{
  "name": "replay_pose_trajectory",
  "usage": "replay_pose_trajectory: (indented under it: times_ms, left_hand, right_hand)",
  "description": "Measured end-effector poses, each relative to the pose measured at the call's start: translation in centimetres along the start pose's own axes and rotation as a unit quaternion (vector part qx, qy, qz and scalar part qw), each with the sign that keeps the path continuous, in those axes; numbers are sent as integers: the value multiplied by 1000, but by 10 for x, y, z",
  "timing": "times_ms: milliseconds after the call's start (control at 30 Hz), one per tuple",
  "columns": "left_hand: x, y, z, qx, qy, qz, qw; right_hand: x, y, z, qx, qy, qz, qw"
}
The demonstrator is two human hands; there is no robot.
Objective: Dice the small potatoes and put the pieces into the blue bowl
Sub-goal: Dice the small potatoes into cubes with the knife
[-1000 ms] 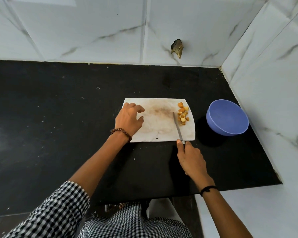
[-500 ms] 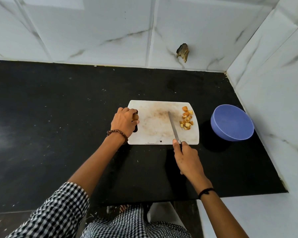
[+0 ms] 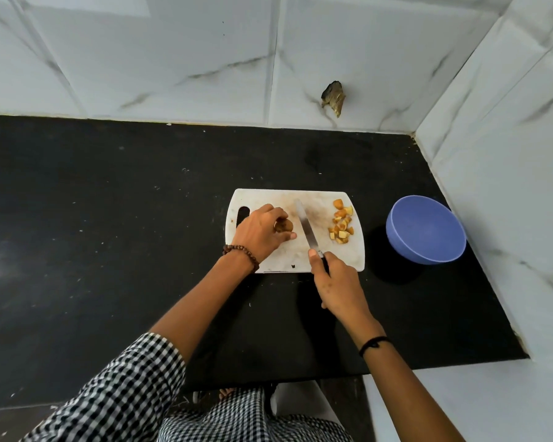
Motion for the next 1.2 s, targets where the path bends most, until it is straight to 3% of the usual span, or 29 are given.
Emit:
replay_pose_trajectory:
  times_ms: [200,400,567,833,1200]
  left_hand:
    - [-8,2,-6,33,31,9,999]
    - [-15,4,-5,59,-12,-6,998]
    - [-13,-5,-6,80,-16,34,996]
    - [-8,-6,2,102,15,82,991]
    - [-15,0,4,62,-11,98,993]
  right_hand:
    - [-3,-4,3,-13,2,6,1000]
    - [-4,-2,0,-80,18,-1,997]
    - [-5,-1,-3,-115,18,-8,993]
    - [-2,-18,-5,-33,6,32,999]
    - [-1,-31,-12,51,-13,40,998]
Point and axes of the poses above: each hand's wrist, its own x-axis away from the middle knuckle, its own z-axis out of the back of the hand, y = z × x, the point moved 4 cm from there along -x, towards the middle knuckle, and after that the axes turned 7 degrees about -x, right-handed, at the moved point
